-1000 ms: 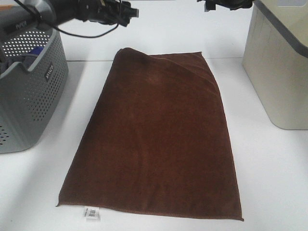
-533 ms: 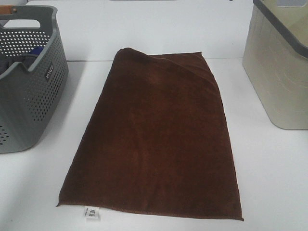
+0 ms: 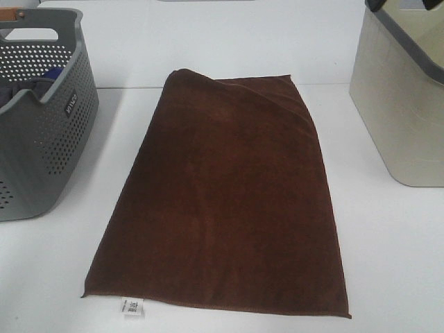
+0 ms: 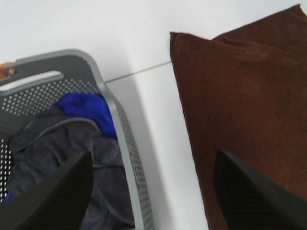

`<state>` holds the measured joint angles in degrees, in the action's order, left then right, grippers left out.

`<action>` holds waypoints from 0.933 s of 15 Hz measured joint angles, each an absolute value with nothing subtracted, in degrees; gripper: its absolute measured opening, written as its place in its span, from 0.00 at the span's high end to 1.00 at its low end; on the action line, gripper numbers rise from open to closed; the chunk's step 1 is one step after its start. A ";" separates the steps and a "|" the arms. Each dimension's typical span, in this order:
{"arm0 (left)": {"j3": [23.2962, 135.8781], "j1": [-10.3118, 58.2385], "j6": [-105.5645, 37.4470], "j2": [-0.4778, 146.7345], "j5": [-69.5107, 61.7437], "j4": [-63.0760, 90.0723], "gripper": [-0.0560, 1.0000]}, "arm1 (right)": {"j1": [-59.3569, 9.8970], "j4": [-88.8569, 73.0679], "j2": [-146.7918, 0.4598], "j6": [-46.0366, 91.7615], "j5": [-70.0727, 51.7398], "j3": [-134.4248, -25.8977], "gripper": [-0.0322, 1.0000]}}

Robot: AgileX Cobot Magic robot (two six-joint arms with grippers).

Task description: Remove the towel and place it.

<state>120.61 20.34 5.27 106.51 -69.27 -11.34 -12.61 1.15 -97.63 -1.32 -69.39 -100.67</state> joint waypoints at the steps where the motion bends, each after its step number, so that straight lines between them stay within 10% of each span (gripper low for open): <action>1: 113.56 20.34 4.93 101.64 -69.33 -11.34 0.31 | -12.61 0.92 -92.82 -0.86 -69.61 -95.40 0.30; 14: 42.63 20.34 12.03 42.57 -69.96 -10.20 0.31 | -12.61 -2.23 -42.80 -0.74 -69.90 -39.88 0.30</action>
<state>42.63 20.34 12.03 42.57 -69.96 -10.20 -12.61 -2.23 -42.80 -0.74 -69.90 -39.88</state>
